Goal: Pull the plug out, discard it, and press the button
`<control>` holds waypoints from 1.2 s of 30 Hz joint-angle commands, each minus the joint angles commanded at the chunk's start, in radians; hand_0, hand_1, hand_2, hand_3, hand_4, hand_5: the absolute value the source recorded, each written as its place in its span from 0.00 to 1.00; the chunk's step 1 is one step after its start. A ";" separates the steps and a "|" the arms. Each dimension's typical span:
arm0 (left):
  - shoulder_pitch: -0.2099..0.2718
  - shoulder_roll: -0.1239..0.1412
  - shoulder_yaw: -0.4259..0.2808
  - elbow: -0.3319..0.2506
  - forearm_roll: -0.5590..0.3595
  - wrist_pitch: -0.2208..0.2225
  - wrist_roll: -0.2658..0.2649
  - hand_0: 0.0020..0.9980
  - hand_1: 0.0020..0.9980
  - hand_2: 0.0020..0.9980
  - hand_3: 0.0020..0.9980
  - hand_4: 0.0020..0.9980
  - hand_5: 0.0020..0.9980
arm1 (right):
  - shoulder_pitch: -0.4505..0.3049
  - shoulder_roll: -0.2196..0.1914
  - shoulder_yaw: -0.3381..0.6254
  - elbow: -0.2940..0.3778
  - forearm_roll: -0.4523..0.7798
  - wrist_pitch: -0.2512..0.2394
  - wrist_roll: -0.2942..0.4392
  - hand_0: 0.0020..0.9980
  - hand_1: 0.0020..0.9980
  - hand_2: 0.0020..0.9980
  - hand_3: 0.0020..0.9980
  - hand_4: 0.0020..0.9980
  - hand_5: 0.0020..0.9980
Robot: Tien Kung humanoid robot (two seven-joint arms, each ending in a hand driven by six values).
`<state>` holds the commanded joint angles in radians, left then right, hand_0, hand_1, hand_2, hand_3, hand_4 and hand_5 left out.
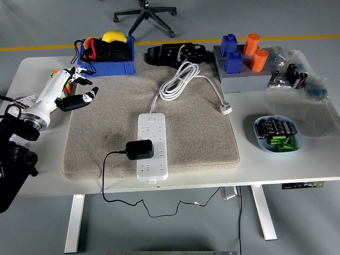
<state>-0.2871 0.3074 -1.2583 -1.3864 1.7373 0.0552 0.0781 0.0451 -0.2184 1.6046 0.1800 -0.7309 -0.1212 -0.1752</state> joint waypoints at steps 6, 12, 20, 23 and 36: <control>0.012 0.030 0.063 -0.034 -0.025 -0.012 0.000 0.76 0.68 0.60 0.72 0.69 0.32 | -0.001 0.001 0.004 0.000 0.000 0.000 0.001 0.74 0.66 0.64 0.61 0.66 0.47; 0.018 0.065 0.154 -0.088 -0.037 -0.045 0.032 0.81 0.80 0.68 0.79 0.71 0.32 | -0.004 0.002 0.006 0.000 -0.002 0.003 0.000 0.74 0.66 0.64 0.61 0.66 0.47; 0.020 0.077 0.223 -0.126 0.007 -0.102 0.079 0.86 0.92 0.81 0.86 0.91 0.35 | -0.001 0.002 0.001 0.000 0.000 0.005 0.005 0.74 0.66 0.64 0.61 0.66 0.47; 0.029 0.070 0.238 -0.145 0.033 -0.114 0.091 0.88 0.93 0.84 0.89 0.96 0.33 | -0.001 0.002 0.003 0.000 -0.001 0.005 0.003 0.74 0.66 0.64 0.61 0.66 0.47; 0.054 0.055 0.307 -0.172 0.075 -0.091 0.092 0.88 0.92 0.84 0.89 1.00 0.21 | 0.000 -0.005 -0.007 0.000 -0.002 0.007 -0.002 0.74 0.66 0.64 0.61 0.66 0.47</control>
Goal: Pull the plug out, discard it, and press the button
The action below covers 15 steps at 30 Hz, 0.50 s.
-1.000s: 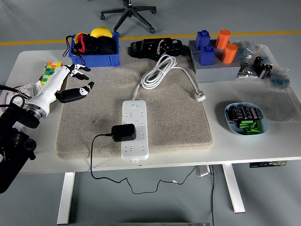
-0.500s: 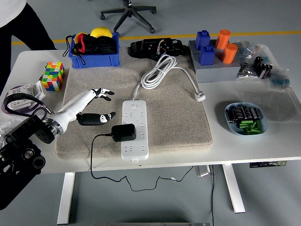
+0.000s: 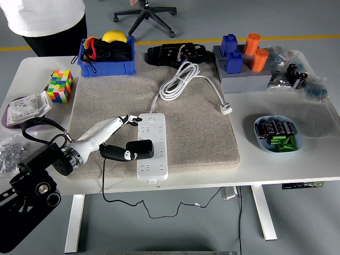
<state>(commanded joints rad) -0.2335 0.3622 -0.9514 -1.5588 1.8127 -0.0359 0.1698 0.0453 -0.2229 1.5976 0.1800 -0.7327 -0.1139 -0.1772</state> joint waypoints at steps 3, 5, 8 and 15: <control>-0.001 -0.010 0.015 0.016 0.030 0.016 -0.010 0.88 0.86 0.77 0.85 1.00 0.04 | 0.002 0.001 -0.007 0.000 0.004 0.000 0.004 0.74 0.66 0.64 0.61 0.66 0.47; -0.001 -0.015 0.019 0.026 0.047 0.014 -0.006 0.88 0.86 0.77 0.85 1.00 0.04 | 0.004 0.001 -0.012 0.000 0.006 0.000 0.005 0.74 0.66 0.64 0.61 0.66 0.47; -0.003 -0.022 0.029 0.045 0.046 0.026 -0.016 0.88 0.86 0.77 0.85 1.00 0.04 | 0.004 0.000 -0.021 0.000 0.010 0.000 0.005 0.74 0.66 0.64 0.61 0.66 0.47; -0.015 -0.032 0.057 0.063 0.048 0.042 -0.028 0.84 0.77 0.70 0.81 0.98 0.01 | 0.001 -0.002 -0.020 0.000 0.009 -0.002 0.001 0.74 0.66 0.64 0.61 0.66 0.47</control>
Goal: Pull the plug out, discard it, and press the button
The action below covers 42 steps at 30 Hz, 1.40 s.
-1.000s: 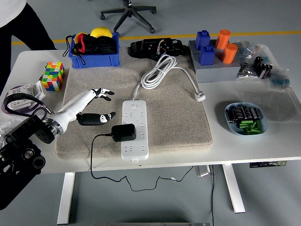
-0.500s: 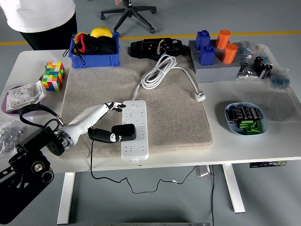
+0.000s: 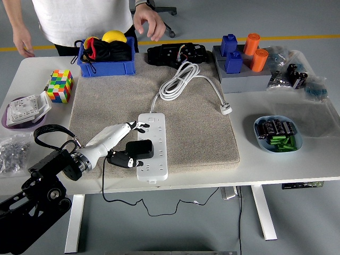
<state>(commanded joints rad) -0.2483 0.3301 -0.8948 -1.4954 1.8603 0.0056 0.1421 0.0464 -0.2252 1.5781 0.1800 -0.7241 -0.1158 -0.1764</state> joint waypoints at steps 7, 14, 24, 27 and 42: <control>-0.006 -0.015 0.019 0.017 -0.006 0.012 -0.008 0.80 0.70 0.63 0.78 0.97 0.00 | 0.000 0.003 0.001 0.000 0.000 0.000 0.003 0.74 0.66 0.64 0.61 0.66 0.47; -0.012 -0.020 0.016 0.041 -0.011 0.033 -0.026 0.69 0.58 0.52 0.67 0.87 0.00 | -0.002 0.005 0.004 0.000 -0.001 -0.001 0.004 0.74 0.66 0.64 0.61 0.66 0.47; -0.025 -0.020 0.008 0.069 -0.007 0.034 -0.025 0.50 0.44 0.46 0.59 0.76 0.00 | -0.002 0.005 0.010 0.000 -0.002 -0.003 0.003 0.74 0.66 0.64 0.61 0.66 0.47; -0.025 -0.022 0.007 0.070 -0.007 0.031 -0.020 0.50 0.44 0.46 0.59 0.76 0.00 | -0.003 0.005 0.012 0.000 -0.002 -0.004 0.003 0.74 0.66 0.64 0.61 0.66 0.47; -0.019 -0.021 -0.020 0.043 -0.056 0.050 -0.048 0.43 0.28 0.34 0.52 0.69 0.00 | -0.005 0.007 0.013 0.000 -0.002 -0.005 0.004 0.74 0.66 0.64 0.61 0.66 0.47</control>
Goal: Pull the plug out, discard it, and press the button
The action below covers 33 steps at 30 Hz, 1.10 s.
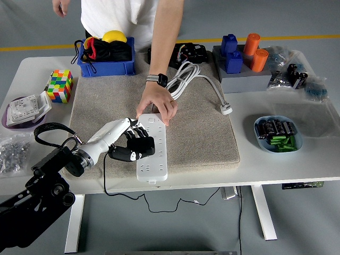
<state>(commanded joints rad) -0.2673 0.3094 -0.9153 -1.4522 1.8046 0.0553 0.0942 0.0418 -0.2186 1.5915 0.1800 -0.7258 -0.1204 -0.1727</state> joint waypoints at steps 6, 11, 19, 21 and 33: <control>-0.001 0.010 -0.012 -0.022 -0.058 0.006 -0.024 0.44 0.28 0.34 0.52 0.66 0.00 | 0.001 0.001 0.002 0.000 0.001 0.000 0.000 0.74 0.66 0.64 0.61 0.66 0.47; -0.041 0.012 -0.034 0.027 -0.092 0.021 -0.037 0.44 0.28 0.34 0.52 0.66 0.00 | 0.001 0.002 0.002 0.000 0.002 -0.001 0.000 0.74 0.66 0.64 0.61 0.66 0.47; -0.150 0.000 -0.049 0.207 -0.135 0.018 -0.038 0.45 0.28 0.33 0.52 0.65 0.00 | 0.002 0.000 -0.003 0.000 0.007 -0.004 0.001 0.74 0.66 0.64 0.61 0.66 0.47; -0.175 -0.014 -0.063 0.260 -0.117 0.019 -0.036 0.45 0.28 0.33 0.52 0.65 0.00 | 0.004 -0.001 -0.005 0.000 0.007 -0.005 -0.001 0.74 0.66 0.64 0.61 0.66 0.47; -0.241 -0.056 -0.069 0.460 -0.144 0.036 -0.046 0.57 0.42 0.46 0.59 0.67 0.00 | 0.009 -0.006 -0.015 0.000 0.010 -0.007 -0.003 0.74 0.66 0.64 0.61 0.66 0.47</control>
<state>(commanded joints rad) -0.5086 0.2531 -0.9845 -0.9921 1.6608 0.0913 0.0487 0.0510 -0.2245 1.5768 0.1800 -0.7157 -0.1270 -0.1753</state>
